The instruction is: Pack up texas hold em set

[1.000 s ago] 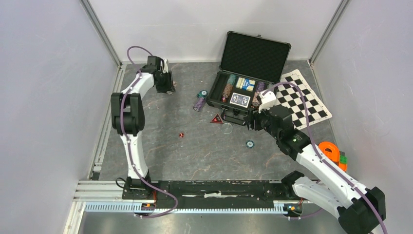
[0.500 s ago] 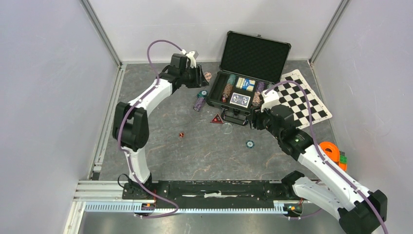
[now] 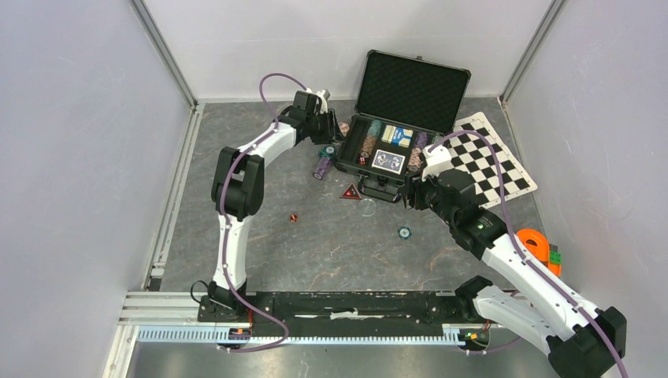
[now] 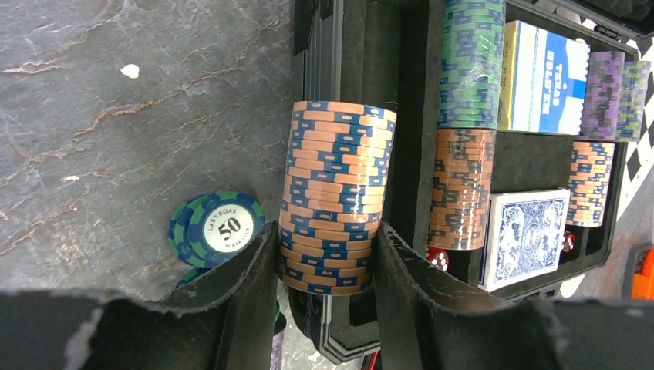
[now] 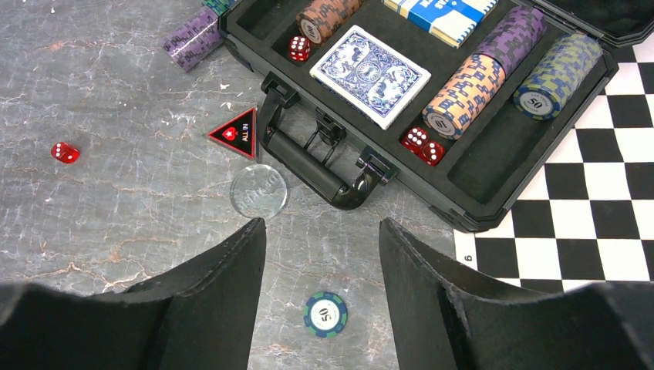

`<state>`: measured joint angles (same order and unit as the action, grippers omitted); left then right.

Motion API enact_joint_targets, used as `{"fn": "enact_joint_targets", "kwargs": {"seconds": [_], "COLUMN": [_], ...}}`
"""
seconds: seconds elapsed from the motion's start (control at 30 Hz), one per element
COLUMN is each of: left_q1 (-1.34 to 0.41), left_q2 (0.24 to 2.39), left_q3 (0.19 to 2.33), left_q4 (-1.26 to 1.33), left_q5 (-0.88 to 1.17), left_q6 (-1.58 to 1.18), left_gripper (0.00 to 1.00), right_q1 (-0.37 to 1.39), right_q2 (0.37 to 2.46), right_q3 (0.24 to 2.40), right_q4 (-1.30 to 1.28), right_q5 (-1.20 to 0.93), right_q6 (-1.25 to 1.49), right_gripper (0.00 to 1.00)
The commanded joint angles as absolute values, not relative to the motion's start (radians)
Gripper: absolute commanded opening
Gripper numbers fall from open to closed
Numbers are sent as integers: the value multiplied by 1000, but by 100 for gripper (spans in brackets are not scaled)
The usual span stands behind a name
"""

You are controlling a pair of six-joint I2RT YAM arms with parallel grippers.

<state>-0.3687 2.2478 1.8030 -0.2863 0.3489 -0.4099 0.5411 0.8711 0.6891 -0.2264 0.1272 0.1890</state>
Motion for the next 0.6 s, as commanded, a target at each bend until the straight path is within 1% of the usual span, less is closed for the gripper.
{"fn": "enact_joint_targets", "kwargs": {"seconds": [0.0, 0.07, 0.27, 0.57], "left_q1": [-382, -392, -426, -439], "left_q2": [2200, 2180, 2174, 2302], "left_q3": [1850, 1826, 1833, 2002], "left_q4": [-182, -151, -169, -299], "left_q5": [407, 397, 317, 342], "left_q6": [-447, -445, -430, -447], "left_gripper": [21, 21, 21, 26], "right_q1": [542, 541, 541, 541], "right_q2": [860, 867, 880, 883], "right_q3": [688, 685, 681, 672], "right_q4": [-171, -166, -152, -151], "right_q5": [119, 115, 99, 106], "right_q6": [194, 194, 198, 199], "right_gripper": [61, 61, 61, 61]}}
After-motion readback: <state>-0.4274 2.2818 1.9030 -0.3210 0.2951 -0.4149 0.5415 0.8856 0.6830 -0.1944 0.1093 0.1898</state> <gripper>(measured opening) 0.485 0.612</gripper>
